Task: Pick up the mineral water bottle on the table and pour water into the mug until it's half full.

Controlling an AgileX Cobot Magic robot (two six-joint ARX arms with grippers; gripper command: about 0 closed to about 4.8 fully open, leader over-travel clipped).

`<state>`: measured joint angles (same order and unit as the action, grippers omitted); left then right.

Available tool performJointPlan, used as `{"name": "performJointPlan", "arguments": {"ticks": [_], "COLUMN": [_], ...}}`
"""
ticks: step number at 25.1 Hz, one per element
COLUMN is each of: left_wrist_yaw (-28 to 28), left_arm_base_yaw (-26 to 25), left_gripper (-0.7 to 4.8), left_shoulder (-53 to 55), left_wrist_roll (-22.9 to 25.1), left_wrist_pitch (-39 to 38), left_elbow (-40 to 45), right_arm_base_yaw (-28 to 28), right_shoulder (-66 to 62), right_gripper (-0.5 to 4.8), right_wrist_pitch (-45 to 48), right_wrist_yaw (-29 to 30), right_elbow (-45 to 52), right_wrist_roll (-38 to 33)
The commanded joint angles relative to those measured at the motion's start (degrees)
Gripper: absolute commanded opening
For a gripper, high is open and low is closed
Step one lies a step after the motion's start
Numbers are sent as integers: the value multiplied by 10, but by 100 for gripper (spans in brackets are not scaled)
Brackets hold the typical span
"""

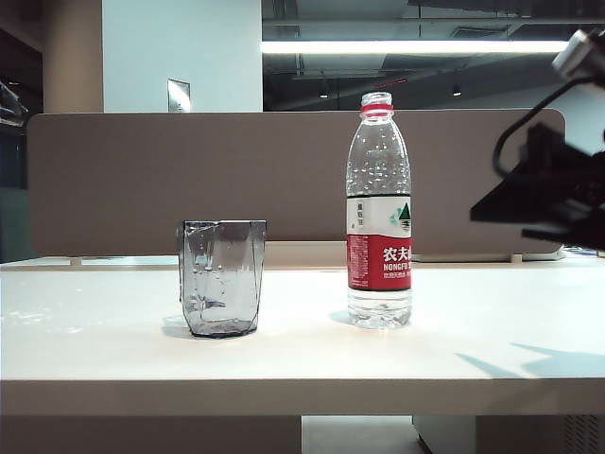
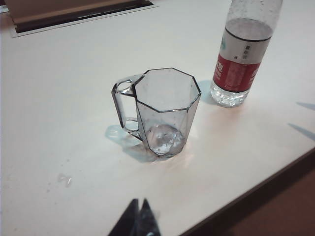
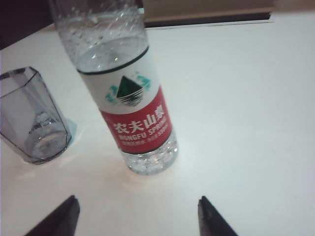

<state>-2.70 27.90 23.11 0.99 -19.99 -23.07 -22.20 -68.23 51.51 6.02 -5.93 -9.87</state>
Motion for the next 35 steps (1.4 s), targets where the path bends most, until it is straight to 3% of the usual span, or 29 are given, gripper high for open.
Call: {"name": "performJointPlan", "arguments": {"ticks": [1, 2, 4, 5, 8, 23, 35], "left_wrist_yaw": [1, 1, 1, 1, 1, 1, 1], "left_arm_base_yaw": [-1, -1, -1, -1, -1, -1, -1], "left_gripper": [-5, -5, -5, -5, -5, -5, -5], "left_shoulder": [0, 0, 0, 0, 0, 0, 0], "left_wrist_roll": [-2, -2, -2, -2, -2, -2, -2], "left_wrist_pitch": [8, 8, 8, 7, 8, 8, 8], "left_elbow": [-3, -3, -3, -3, -3, -3, -3], "right_arm_base_yaw": [-16, -19, -21, -21, -21, -35, -36], "right_shoulder": [-81, -110, -169, -205, -274, -447, -503], "right_gripper": [385, 427, 440, 478, 479, 479, 479], "right_wrist_pitch": [117, 153, 216, 248, 287, 282, 268], "right_wrist_yaw": [-1, 0, -1, 0, 1, 42, 40], "right_elbow": [-2, -2, -4, -9, -34, -247, -293], "right_wrist_roll": [14, 14, 16, 26, 29, 37, 37]}}
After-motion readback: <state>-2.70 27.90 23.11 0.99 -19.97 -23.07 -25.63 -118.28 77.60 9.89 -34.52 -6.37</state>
